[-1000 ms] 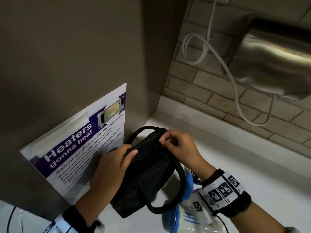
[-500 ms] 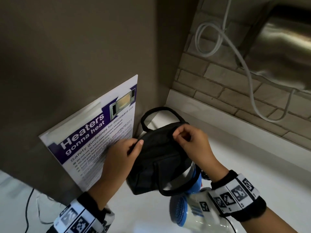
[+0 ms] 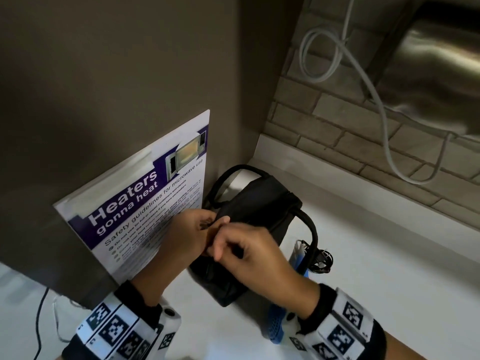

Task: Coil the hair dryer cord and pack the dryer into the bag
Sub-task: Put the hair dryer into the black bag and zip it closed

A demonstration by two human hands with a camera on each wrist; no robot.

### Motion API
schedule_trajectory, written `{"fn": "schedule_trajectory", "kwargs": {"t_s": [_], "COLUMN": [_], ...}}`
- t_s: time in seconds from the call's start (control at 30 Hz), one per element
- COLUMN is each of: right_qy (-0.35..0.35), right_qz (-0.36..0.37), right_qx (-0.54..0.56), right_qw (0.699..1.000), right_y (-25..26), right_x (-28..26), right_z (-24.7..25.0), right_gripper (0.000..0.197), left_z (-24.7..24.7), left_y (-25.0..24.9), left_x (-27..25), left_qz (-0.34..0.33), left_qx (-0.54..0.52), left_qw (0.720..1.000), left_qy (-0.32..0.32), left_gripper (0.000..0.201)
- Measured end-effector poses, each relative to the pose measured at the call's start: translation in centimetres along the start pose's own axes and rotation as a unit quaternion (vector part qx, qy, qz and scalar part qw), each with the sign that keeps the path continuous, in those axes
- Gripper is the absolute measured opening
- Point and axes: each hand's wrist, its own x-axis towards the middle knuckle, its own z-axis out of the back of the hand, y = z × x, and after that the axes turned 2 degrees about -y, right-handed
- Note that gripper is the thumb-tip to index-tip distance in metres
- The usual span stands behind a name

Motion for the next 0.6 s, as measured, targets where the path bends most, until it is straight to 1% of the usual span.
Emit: {"fn": "schedule_trajectory", "kwargs": {"t_s": [0.07,0.17,0.23,0.33,0.47,0.53,0.6], "right_qy": [0.039,0.106,0.135,0.141,0.155,0.169,0.175], "right_qz": [0.059,0.138,0.164,0.145,0.134,0.120,0.102], "right_qx": [-0.084,-0.197,-0.241,-0.248,-0.230,-0.229,-0.235], "right_qw": [0.994,0.965,0.947,0.947,0.951,0.951,0.951], "right_y": [0.1,0.1,-0.2,-1.0,-1.5,-1.5,-1.3], "right_x": [-0.7,-1.7,-2.1,-1.8,-1.6,-1.4,-1.1], "right_z": [-0.8,-2.3,-3.4,-4.4,-5.2,-5.3,-5.0], "right_gripper": [0.021,0.022,0.021,0.026,0.035,0.035,0.031], "left_z": [0.0,0.2,0.2,0.2,0.3,0.2,0.2], "left_y": [-0.1,-0.7,-1.0,-1.1,-0.9,-0.8,-0.7], "left_x": [0.3,0.3,0.1,0.0,0.3,0.4,0.5], "left_qz": [-0.027,-0.055,-0.063,-0.065,-0.074,-0.075,-0.069], "left_qx": [0.041,0.081,0.103,0.128,0.167,0.184,0.187], "left_qw": [0.999,0.995,0.992,0.990,0.983,0.980,0.980], "left_qy": [-0.018,-0.033,-0.024,-0.008,-0.014,-0.018,-0.022], "left_gripper": [0.042,0.044,0.046,0.047,0.051,0.050,0.043]}}
